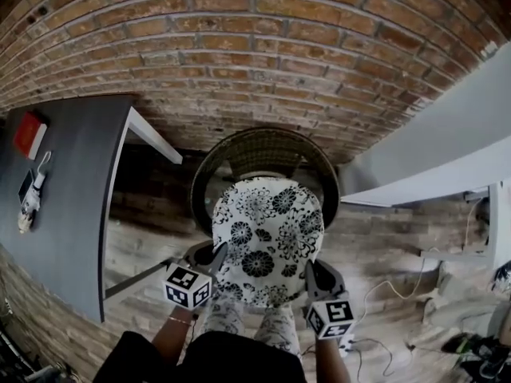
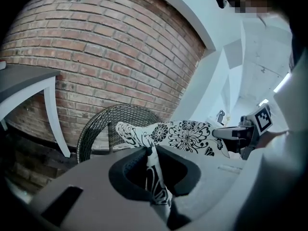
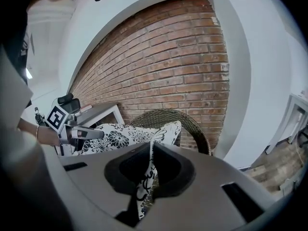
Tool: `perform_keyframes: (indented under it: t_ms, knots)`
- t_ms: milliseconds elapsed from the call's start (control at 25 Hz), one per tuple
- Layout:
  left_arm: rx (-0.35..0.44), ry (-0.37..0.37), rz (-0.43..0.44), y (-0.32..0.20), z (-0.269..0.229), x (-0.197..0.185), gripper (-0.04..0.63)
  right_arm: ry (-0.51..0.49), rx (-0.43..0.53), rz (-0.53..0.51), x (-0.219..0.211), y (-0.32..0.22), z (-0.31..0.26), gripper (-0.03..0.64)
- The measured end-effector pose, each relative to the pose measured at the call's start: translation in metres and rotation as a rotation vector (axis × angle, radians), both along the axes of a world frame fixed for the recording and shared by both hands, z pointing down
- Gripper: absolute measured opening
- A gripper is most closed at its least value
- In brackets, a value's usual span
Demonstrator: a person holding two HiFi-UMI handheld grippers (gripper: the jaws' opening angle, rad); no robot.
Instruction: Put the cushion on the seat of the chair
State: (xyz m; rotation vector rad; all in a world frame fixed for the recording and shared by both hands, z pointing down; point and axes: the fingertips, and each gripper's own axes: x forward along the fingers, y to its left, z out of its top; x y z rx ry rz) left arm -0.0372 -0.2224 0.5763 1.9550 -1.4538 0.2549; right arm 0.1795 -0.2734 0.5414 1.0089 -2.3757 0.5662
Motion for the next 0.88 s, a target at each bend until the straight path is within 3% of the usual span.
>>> perform_keyframes:
  t_ms: [880]
  knots:
    - [-0.115, -0.007, -0.046, -0.005, 0.083, 0.014, 0.014, 0.04, -0.072, -0.021, 0.012, -0.024, 0.085, 0.018]
